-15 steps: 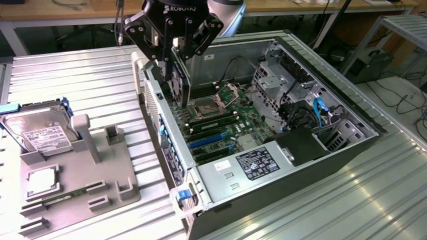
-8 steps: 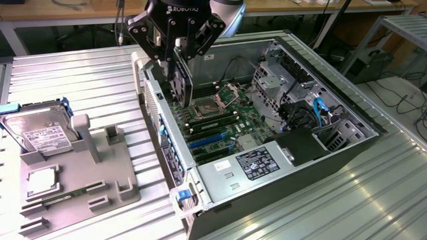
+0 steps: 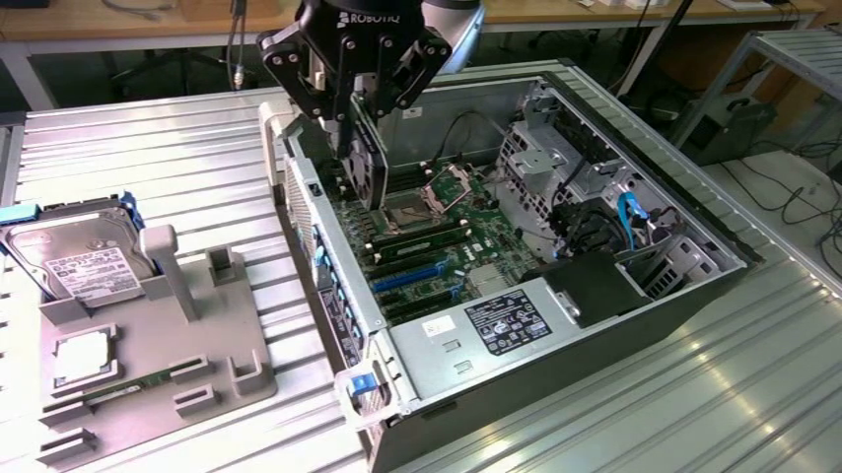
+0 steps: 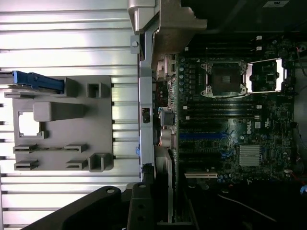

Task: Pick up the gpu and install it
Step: 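Pick up the gpu and move the gpu toward the slot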

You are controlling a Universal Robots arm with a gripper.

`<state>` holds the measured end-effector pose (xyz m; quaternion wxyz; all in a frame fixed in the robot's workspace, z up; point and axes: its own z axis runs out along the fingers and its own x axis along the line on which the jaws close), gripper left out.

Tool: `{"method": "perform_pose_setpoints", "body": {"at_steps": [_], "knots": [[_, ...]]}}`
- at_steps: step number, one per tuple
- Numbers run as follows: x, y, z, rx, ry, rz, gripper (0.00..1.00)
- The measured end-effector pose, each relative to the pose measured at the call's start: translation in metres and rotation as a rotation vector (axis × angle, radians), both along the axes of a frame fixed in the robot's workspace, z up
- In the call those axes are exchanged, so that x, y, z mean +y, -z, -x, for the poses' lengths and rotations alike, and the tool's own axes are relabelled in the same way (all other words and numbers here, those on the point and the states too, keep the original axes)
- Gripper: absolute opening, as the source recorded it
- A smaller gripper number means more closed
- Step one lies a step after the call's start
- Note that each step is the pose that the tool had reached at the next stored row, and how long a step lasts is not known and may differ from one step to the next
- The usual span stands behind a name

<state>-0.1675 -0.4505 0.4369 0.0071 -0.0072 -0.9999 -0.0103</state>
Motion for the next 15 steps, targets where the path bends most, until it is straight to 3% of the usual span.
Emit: {"method": "perform_pose_setpoints", "body": {"at_steps": [15], "knots": [[0.0000, 0.0016, -0.0080, -0.0009, 0.000, 0.0001, 0.27]]}}
